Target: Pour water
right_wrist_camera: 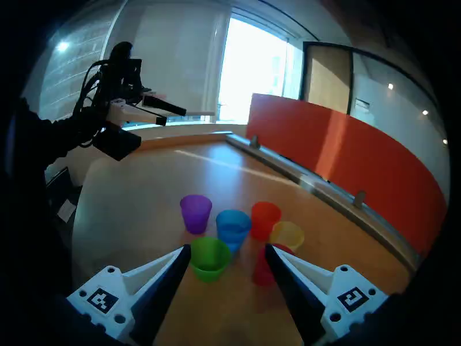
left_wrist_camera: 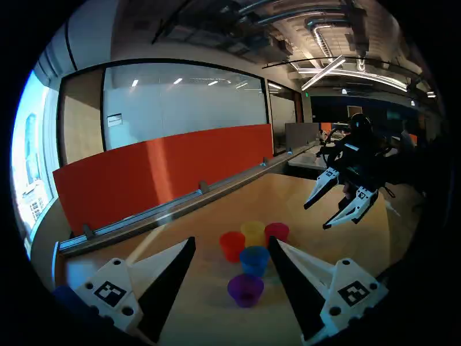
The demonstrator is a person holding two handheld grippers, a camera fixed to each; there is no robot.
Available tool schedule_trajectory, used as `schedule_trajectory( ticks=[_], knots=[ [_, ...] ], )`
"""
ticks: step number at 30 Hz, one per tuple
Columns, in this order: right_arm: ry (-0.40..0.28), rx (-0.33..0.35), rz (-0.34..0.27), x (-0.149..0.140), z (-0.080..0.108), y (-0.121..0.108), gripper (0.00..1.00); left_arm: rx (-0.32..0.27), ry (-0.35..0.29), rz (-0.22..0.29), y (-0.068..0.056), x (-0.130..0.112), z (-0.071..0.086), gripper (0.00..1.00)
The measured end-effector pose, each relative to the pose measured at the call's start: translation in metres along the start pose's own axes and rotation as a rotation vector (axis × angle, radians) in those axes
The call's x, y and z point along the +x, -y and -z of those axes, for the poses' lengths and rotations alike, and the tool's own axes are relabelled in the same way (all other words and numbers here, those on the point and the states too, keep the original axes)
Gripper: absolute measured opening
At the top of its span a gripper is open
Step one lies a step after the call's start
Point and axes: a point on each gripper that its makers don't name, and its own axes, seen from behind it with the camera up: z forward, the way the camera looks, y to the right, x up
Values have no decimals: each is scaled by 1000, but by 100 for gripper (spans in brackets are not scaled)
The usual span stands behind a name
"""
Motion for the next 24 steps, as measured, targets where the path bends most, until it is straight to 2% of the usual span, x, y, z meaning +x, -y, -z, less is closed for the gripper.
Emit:
schedule_trajectory(
  ticks=[5,11,17,24],
  knots=[
    [22,27,4,-12,-12,6,99,-15,8,-12,-5,-3,-6,93],
    [46,58,1,-27,-26,12,99,-22,12,-7,-3,-5,-12,93],
    [75,76,26,-44,-39,17,99,-29,25,-7,-2,-11,-19,93],
    [105,107,29,-60,-51,24,99,-43,36,-5,-5,-18,-28,94]
  ],
)
